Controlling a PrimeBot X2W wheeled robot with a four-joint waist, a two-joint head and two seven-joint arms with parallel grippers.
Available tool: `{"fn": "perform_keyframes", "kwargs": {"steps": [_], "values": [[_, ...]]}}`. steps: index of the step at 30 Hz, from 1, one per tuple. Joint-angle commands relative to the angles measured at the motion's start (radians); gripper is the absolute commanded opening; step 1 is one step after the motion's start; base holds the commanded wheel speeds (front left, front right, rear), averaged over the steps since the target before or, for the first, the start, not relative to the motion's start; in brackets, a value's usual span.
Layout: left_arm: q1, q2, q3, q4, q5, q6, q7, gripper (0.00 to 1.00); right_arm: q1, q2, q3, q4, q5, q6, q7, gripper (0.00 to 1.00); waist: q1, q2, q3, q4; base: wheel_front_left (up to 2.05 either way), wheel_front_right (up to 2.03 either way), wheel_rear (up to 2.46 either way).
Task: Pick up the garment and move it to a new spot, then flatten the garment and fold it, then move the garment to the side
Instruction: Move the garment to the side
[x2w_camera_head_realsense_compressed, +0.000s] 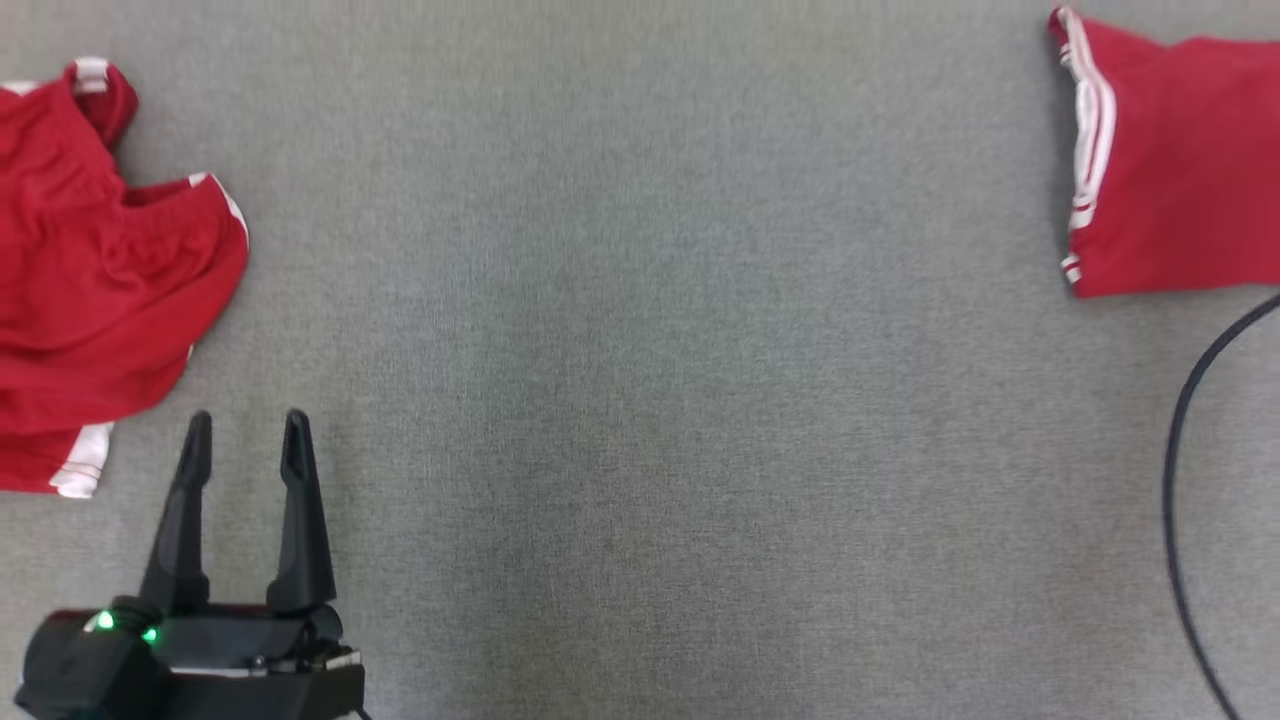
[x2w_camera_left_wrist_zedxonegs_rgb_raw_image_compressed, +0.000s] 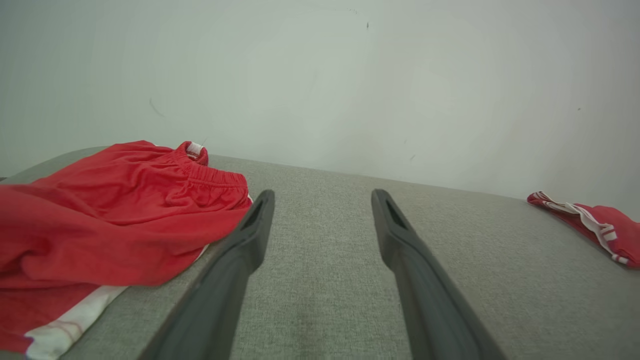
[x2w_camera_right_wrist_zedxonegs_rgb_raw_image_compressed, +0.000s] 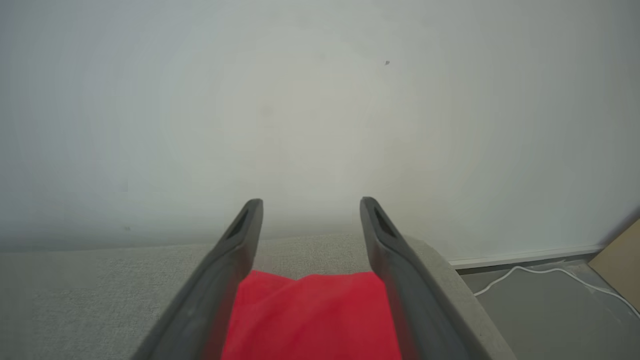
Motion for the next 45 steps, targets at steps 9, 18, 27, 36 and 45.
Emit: {"fn": "perform_keyframes", "kwargs": {"steps": [9, 18, 27, 36, 45], "values": [[0.073, -0.008, 0.003, 0.076, -0.034, 0.018, -0.004, 1.00, 0.246, 0.039, -0.145, -0.262, 0.007, 0.000, -0.010, 1.00, 0.0001, -0.0001, -0.173, -0.043, 0.00, 0.00, 0.00], [0.124, -0.013, -0.009, 0.110, -0.053, 0.023, -0.004, 1.00, 0.571, 0.117, -0.320, -0.505, -0.075, 0.000, -0.008, 1.00, 0.0001, -0.0001, -0.283, -0.080, 0.00, 0.00, 0.00], [0.146, -0.015, -0.026, 0.138, -0.074, 0.039, -0.004, 1.00, 0.788, 0.214, -0.416, -0.684, -0.187, 0.000, -0.006, 1.00, 0.0001, -0.0001, -0.354, -0.071, 0.00, 0.00, 0.00], [0.168, -0.013, -0.058, 0.185, -0.076, 0.050, -0.003, 1.00, 1.068, 0.349, -0.486, -0.903, -0.357, 0.000, 0.042, 1.00, 0.0001, -0.0001, -0.402, -0.040, 0.00, 0.00, 0.00], [0.170, 0.005, -0.056, 0.202, -0.072, 0.051, -0.003, 1.00, 1.259, 0.457, -0.502, -1.076, -0.469, 0.001, 0.058, 1.00, 0.0001, -0.0001, -0.423, -0.014, 0.00, 0.00, 0.00]]}}
